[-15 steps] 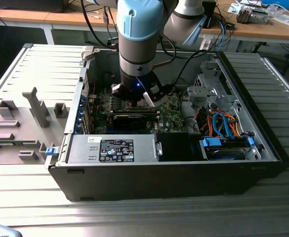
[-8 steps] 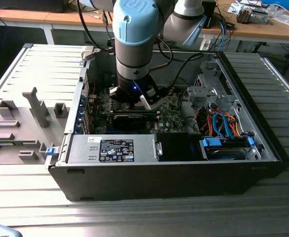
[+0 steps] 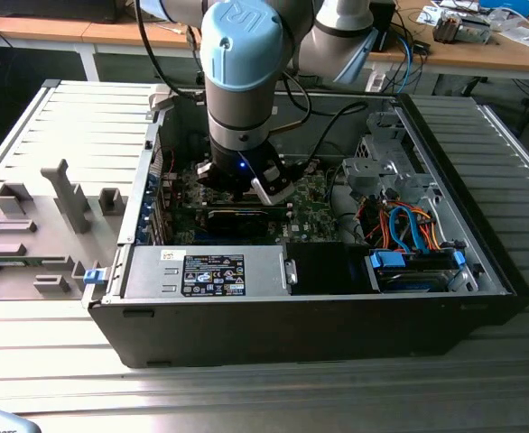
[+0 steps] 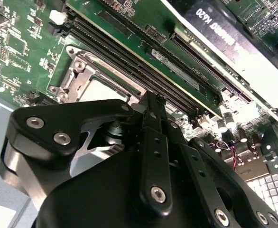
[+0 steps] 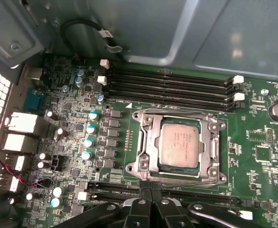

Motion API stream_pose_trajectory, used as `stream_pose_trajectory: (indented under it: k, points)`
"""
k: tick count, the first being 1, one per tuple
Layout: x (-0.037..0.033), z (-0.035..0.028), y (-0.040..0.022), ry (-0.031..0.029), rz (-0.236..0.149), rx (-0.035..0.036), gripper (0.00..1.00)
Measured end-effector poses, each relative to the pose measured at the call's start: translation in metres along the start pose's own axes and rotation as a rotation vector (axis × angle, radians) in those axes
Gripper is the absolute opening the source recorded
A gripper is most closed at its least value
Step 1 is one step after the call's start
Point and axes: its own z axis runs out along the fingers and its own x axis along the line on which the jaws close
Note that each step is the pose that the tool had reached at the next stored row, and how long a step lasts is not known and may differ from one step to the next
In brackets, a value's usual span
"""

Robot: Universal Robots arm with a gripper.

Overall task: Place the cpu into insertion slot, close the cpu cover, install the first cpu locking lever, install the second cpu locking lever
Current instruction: 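Install the second cpu locking lever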

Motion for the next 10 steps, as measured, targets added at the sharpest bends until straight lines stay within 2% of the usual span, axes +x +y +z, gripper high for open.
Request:
stream_pose_trajectory:
  k: [6,10]
  points:
    - [0.0086,0.0061,0.0002,0.0001,0.000,0.0001,0.11]
    - [0.0110,0.0108,0.0054,0.0006,-0.001,0.0016,0.11]
